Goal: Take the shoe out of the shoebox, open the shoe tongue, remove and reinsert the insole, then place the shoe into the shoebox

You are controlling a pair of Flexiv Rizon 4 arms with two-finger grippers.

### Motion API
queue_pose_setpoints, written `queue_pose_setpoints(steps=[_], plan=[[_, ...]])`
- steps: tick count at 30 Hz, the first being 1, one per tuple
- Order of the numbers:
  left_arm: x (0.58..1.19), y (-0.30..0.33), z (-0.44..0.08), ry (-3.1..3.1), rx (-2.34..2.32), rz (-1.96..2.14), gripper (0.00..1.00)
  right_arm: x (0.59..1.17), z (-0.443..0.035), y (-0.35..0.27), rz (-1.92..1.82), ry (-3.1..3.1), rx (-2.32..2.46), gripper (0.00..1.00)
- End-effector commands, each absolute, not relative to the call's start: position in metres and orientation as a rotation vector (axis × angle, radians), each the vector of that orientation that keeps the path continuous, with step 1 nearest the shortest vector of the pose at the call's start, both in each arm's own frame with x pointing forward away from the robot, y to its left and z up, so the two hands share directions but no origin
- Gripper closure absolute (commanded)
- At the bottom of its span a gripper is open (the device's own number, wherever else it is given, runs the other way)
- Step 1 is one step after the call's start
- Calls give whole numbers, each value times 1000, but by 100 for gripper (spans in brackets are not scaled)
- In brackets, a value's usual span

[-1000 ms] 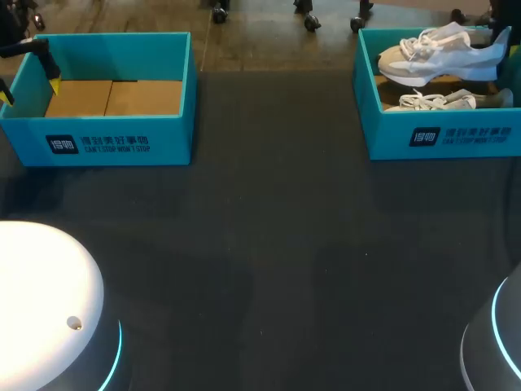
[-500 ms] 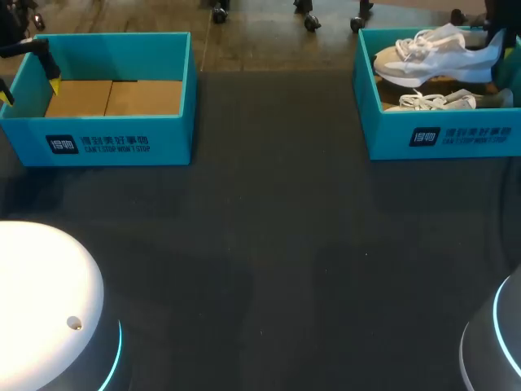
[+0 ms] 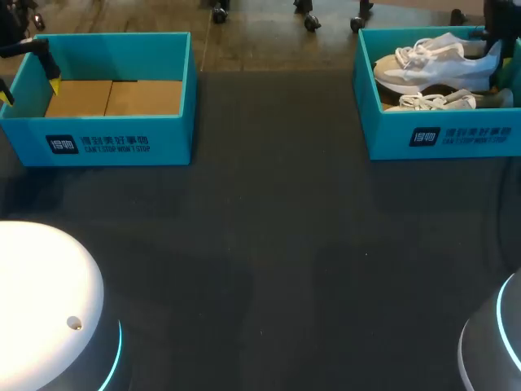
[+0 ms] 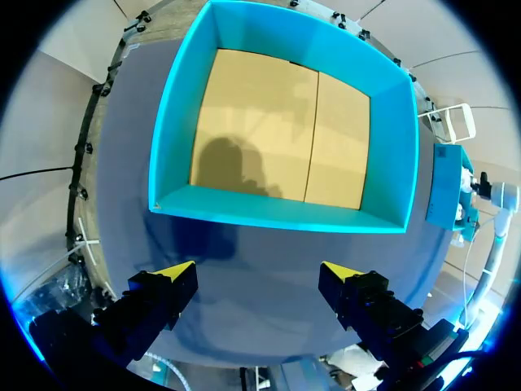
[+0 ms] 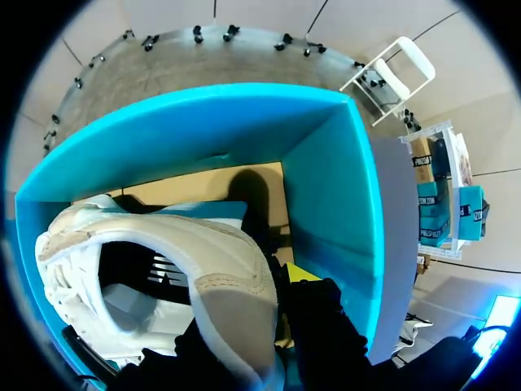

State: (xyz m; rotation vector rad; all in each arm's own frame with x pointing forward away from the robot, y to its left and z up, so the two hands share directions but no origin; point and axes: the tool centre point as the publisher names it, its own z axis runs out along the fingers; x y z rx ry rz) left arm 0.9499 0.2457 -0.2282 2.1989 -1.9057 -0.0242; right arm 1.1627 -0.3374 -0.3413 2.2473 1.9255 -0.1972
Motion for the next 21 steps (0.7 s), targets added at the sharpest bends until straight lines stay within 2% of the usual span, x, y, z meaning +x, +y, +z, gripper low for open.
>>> queue_pose_setpoints(steps=[1, 21], plan=[[949, 245, -228, -1907, 2201, -22, 0, 1173, -352, -338, -201, 1936, 2258, 100], [949, 245, -228, -1907, 2201, -22, 0, 1173, -378, -333, -185, 1969, 2285, 100]])
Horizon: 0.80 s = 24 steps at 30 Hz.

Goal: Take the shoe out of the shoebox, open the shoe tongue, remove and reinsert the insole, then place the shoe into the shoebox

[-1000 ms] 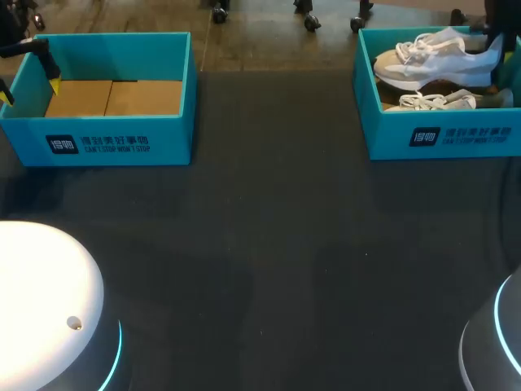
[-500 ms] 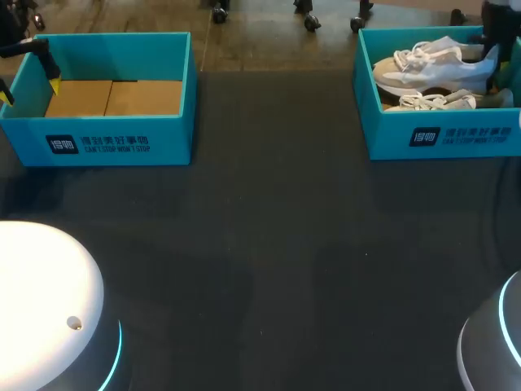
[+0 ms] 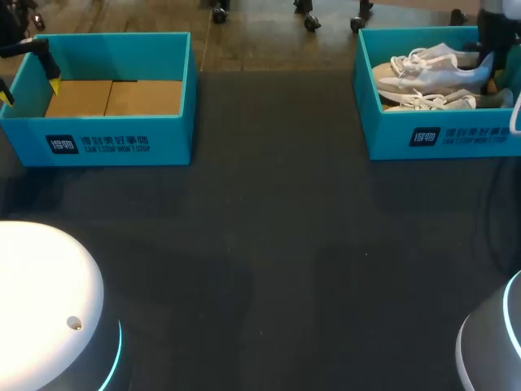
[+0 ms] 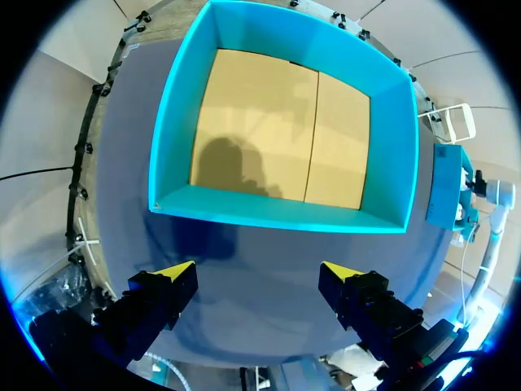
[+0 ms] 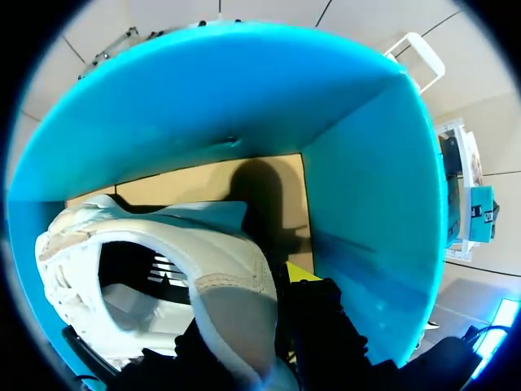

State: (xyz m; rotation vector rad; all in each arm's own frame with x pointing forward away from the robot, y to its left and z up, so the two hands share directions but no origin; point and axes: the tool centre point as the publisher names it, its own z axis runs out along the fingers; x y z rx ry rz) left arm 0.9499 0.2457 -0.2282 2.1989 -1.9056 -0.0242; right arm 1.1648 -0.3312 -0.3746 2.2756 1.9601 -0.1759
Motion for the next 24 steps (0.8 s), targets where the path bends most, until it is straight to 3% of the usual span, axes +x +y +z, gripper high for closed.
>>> queue_pose_setpoints(steps=[1, 4, 6, 7, 9, 12, 21, 22, 24], plan=[[949, 245, -228, -1907, 2201, -22, 0, 1173, -379, -332, -185, 1970, 2286, 100], [949, 245, -228, -1907, 2201, -22, 0, 1172, -380, -331, -183, 1974, 2286, 100], [949, 245, -228, -1907, 2201, -22, 0, 1171, -381, -331, -179, 1978, 2285, 89], [949, 245, -228, -1907, 2201, -22, 0, 1171, -381, -330, -177, 1981, 2285, 78], [949, 245, -228, -1907, 2201, -22, 0, 1170, -381, -330, -176, 1982, 2287, 70], [949, 245, -228, -1907, 2201, -22, 0, 1170, -382, -329, -173, 1984, 2289, 69], [949, 245, -228, -1907, 2201, -22, 0, 1169, -379, -326, -155, 1987, 2290, 51], [949, 245, -228, -1907, 2201, -22, 0, 1169, -377, -326, -148, 1988, 2293, 36], [949, 245, -228, -1907, 2201, -22, 0, 1168, -371, -324, -137, 1989, 2293, 17]])
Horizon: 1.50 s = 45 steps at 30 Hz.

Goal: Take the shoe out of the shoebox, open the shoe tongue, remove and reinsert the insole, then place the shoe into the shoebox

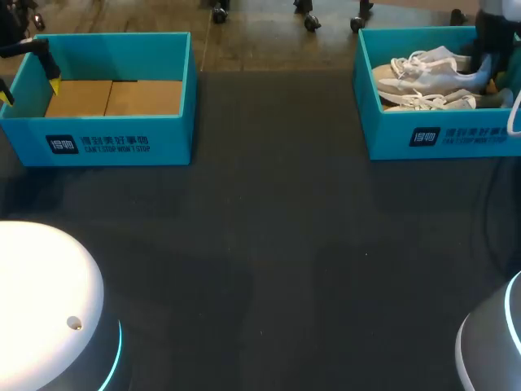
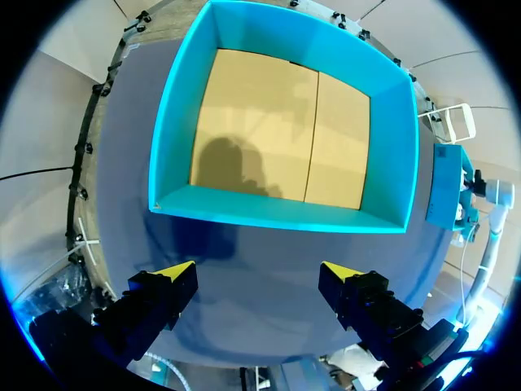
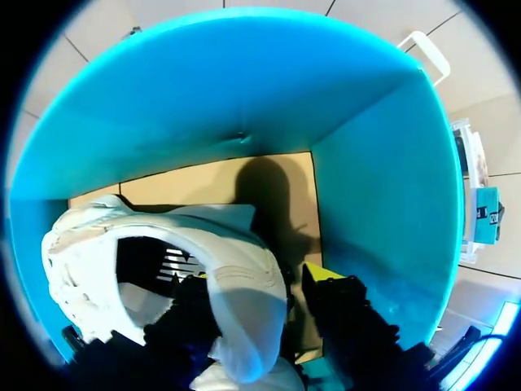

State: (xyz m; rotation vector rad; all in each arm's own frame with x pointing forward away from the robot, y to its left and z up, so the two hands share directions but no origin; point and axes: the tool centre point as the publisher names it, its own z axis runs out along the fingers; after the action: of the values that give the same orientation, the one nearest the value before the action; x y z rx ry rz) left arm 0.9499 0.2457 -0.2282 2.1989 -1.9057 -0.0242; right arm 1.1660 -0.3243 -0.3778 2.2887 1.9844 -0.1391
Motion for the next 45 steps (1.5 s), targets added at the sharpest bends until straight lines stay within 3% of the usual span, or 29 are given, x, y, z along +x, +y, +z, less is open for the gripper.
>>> queue_pose_setpoints(steps=[1, 2, 3, 13, 22, 32, 45], plan=[[949, 245, -228, -1907, 2201, -22, 0, 1168, -369, -323, -134, 1990, 2294, 10], [949, 245, -228, -1907, 2201, -22, 0, 1167, -364, -322, -125, 1992, 2291, 1], [949, 245, -228, -1907, 2201, -22, 0, 1166, -358, -322, -122, 1991, 2290, 0], [949, 245, -228, -1907, 2201, -22, 0, 1155, -294, -302, -12, 1988, 2285, 0], [949, 245, -228, -1907, 2201, -22, 0, 1103, -225, -253, 107, 1999, 2289, 0], [949, 245, -228, -1907, 2201, -22, 0, 1053, -185, -223, 132, 1993, 2307, 0], [949, 245, -228, -1907, 2201, -22, 0, 1020, -169, -212, 150, 1985, 2368, 0]])
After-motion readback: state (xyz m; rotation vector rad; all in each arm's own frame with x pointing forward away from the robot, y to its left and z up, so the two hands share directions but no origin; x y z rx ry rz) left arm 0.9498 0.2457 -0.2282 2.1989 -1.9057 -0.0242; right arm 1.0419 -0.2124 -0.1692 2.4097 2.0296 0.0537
